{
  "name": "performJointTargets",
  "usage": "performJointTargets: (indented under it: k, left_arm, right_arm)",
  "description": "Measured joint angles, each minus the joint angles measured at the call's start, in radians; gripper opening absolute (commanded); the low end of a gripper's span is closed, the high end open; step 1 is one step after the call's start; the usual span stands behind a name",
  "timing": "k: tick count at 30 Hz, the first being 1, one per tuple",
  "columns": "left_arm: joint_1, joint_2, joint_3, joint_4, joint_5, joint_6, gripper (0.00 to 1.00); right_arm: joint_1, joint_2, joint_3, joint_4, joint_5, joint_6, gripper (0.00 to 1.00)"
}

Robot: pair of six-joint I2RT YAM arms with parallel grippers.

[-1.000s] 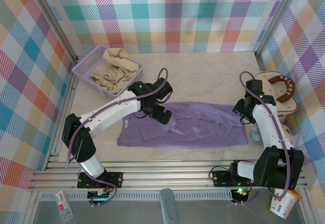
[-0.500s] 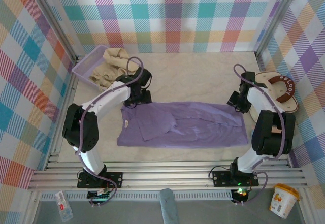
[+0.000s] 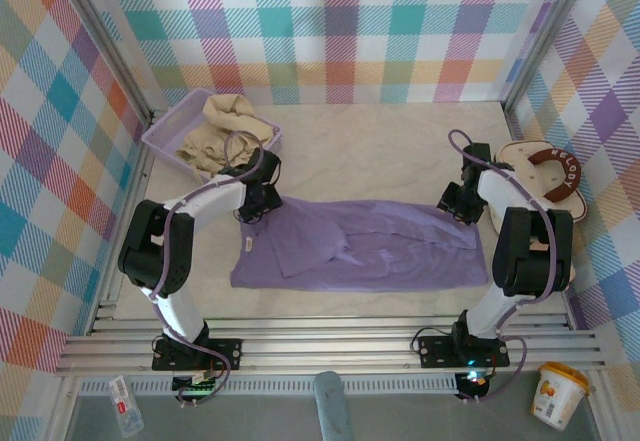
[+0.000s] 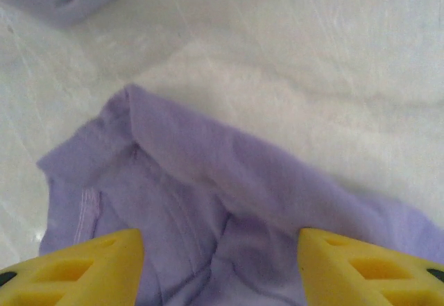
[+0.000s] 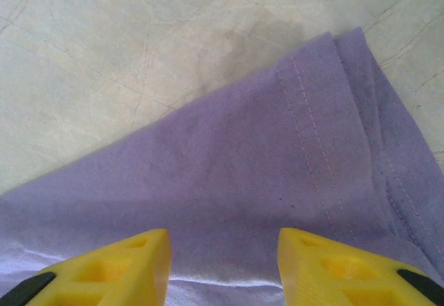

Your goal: Fold and stack the mixed laundry pile

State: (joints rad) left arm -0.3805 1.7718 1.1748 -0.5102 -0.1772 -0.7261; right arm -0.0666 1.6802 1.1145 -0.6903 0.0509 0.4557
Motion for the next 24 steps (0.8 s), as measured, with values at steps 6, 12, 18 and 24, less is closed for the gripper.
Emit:
performJointTargets:
  k: [6, 12, 18, 24]
  left_arm:
    - [0.044, 0.116, 0.037, 0.069, -0.030, -0.001, 0.62]
    - [0.061, 0.141, 0.071, 0.075, -0.046, 0.012, 0.45]
    - [0.063, 0.141, 0.092, 0.072, -0.040, 0.016, 0.33]
    - [0.063, 0.141, 0.093, 0.064, -0.023, 0.021, 0.00]
  right_arm:
    - [0.000, 0.035, 0.000, 0.002, 0.000, 0.000, 0.45]
    - [0.000, 0.036, 0.000, 0.002, 0.001, 0.000, 0.44]
    - [0.000, 0.036, 0.000, 0.000, 0.024, 0.010, 0.43]
    - [0.000, 0.036, 0.000, -0.002, 0.050, 0.034, 0.42]
